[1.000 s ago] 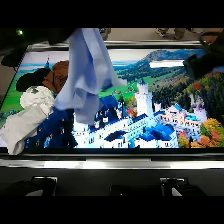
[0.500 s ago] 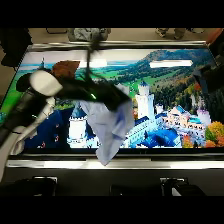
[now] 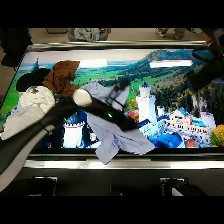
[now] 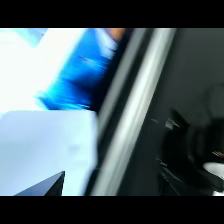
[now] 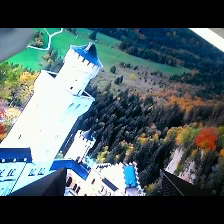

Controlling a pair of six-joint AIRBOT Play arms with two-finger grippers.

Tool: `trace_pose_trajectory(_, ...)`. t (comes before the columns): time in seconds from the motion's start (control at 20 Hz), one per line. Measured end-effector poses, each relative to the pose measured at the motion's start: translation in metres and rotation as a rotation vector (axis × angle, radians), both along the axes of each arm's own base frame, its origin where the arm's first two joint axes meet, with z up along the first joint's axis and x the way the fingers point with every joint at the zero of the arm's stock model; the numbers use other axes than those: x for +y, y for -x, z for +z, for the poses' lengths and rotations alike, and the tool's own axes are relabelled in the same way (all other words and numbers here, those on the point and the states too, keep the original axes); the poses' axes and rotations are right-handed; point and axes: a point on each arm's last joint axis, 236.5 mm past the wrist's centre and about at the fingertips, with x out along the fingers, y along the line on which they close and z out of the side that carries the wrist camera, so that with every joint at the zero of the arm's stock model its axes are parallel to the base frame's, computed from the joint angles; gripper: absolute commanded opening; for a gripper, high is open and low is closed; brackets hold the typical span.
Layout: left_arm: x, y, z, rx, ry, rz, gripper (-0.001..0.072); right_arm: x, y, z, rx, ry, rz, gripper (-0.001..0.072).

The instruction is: Fold the shirts.

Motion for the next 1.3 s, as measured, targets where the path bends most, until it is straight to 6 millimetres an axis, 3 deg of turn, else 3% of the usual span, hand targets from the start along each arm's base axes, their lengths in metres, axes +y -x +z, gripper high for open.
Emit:
trace_pose_trajectory(0.1, 0.058, -0.065, 0.012, -0.042, -0.036, 0.161, 0.0701, 0.0, -0.001, -0.02, 0.073, -0.001, -0.007, 0.0702)
trace_pose_trajectory(0.2, 0.136, -0.125, 0.003, -0.033, -0.104, 0.367, 0.0701, 0.003, -0.001, -0.049, 0.17, -0.009, -0.003, 0.0703)
trace_pose_trajectory(0.25, 0.171, -0.145, -0.007, -0.007, -0.132, 0.458, 0.0701, 0.007, 0.001, -0.066, 0.224, -0.023, 0.004, 0.0703)
trace_pose_trajectory(0.35, 0.23, -0.168, -0.041, 0.093, -0.187, 0.604, 0.0701, 0.021, 0.009, -0.107, 0.345, -0.067, 0.031, 0.0704)
trace_pose_trajectory(0.45, 0.266, -0.176, -0.08, 0.199, -0.219, 0.692, 0.0701, 0.037, 0.021, -0.147, 0.457, -0.122, 0.061, 0.0706)
trace_pose_trajectory(0.6, 0.279, -0.173, -0.131, 0.334, -0.237, 0.721, 0.0701, 0.054, 0.045, -0.199, 0.602, -0.182, 0.102, 0.0707)
trace_pose_trajectory(0.7, 0.283, -0.176, -0.154, 0.371, -0.242, 0.737, 0.0701, 0.059, 0.062, -0.225, 0.677, -0.203, 0.115, 0.0708)
trace_pose_trajectory(0.9, 0.275, -0.192, -0.176, 0.376, -0.188, 0.773, 0.0674, 0.075, 0.092, -0.259, 0.789, -0.258, 0.154, 0.0707)
trace_pose_trajectory(1.0, 0.266, -0.197, -0.186, 0.385, -0.165, 0.78, 0.0446, 0.086, 0.107, -0.274, 0.83, -0.251, 0.193, 0.071)
trace_pose_trajectory(1.1, 0.26, -0.202, -0.193, 0.389, -0.149, 0.79, 0.0106, 0.099, 0.118, -0.288, 0.848, -0.224, 0.238, 0.071)
trace_pose_trajectory(1.15, 0.259, -0.203, -0.195, 0.388, -0.147, 0.793, 0.0032, 0.105, 0.122, -0.294, 0.851, -0.212, 0.256, 0.071)
trace_pose_trajectory(1.3, 0.258, -0.208, -0.194, 0.373, -0.136, 0.789, 0.0031, 0.124, 0.123, -0.305, 0.82, -0.192, 0.298, 0.0711)
